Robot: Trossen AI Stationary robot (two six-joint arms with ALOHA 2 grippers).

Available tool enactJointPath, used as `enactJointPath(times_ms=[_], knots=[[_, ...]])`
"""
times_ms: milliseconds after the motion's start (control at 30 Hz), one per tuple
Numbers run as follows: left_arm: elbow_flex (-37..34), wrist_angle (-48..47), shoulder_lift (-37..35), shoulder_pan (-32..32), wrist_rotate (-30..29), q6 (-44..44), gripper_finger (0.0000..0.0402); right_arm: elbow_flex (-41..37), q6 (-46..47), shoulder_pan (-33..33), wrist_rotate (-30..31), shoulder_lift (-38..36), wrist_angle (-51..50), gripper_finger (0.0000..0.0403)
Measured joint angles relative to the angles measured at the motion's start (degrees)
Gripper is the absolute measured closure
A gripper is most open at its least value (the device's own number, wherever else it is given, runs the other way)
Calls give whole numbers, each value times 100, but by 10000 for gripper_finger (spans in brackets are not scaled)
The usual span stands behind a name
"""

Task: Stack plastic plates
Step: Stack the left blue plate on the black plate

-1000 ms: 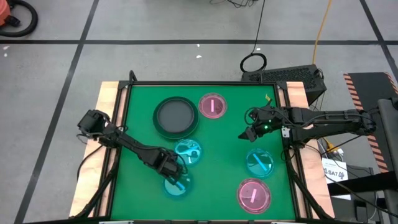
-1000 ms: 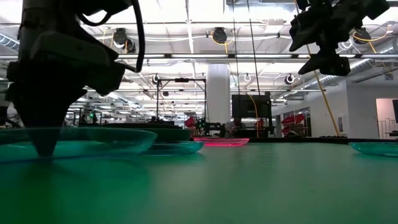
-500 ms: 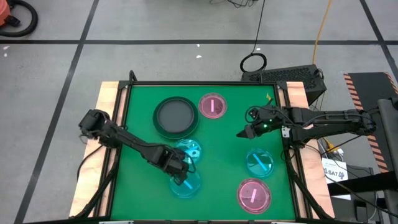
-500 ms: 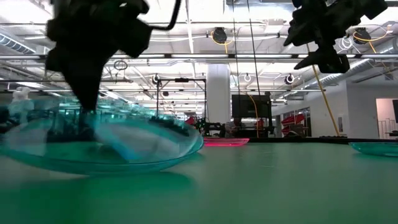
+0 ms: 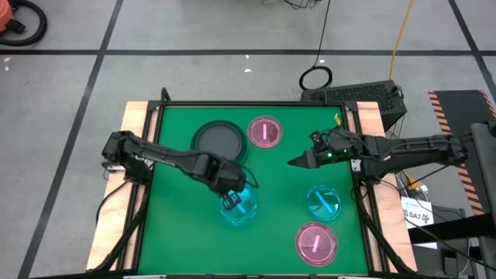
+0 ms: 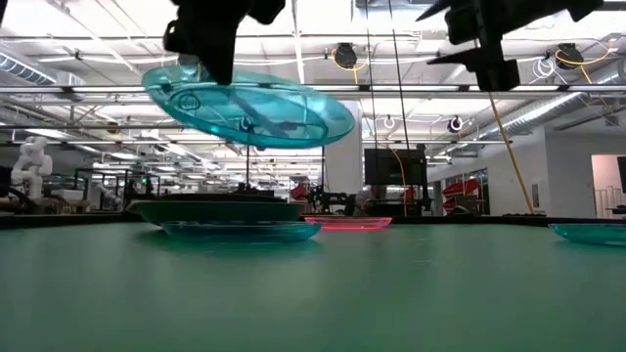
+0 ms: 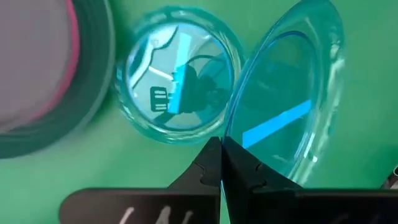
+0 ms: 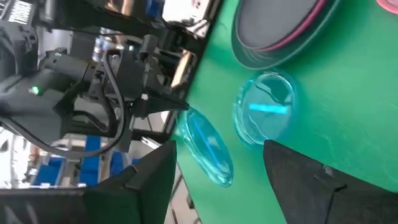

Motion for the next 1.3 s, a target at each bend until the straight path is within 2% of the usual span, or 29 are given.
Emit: enactJointPath(times_ms=[300,500,833,1133,1300], knots=[[1147,-1093,-2,696,-127,913,400,299,246,751,1134,0,66,170],[2183,-1428,-2,1247,-131,1399,400,799,-358,1042,1843,-2,-94,170],[3460,-2063,-4,2458,-155,1962,401,1016,-2046,1041,1863,-4,-157,170],[3683,-2225,-9,3686,265,2302,401,1019,-3249,750,1863,-4,-270,170],[3683,-2230,-7,4279,811,2494,401,1019,-3696,571,1862,-4,-696,170]])
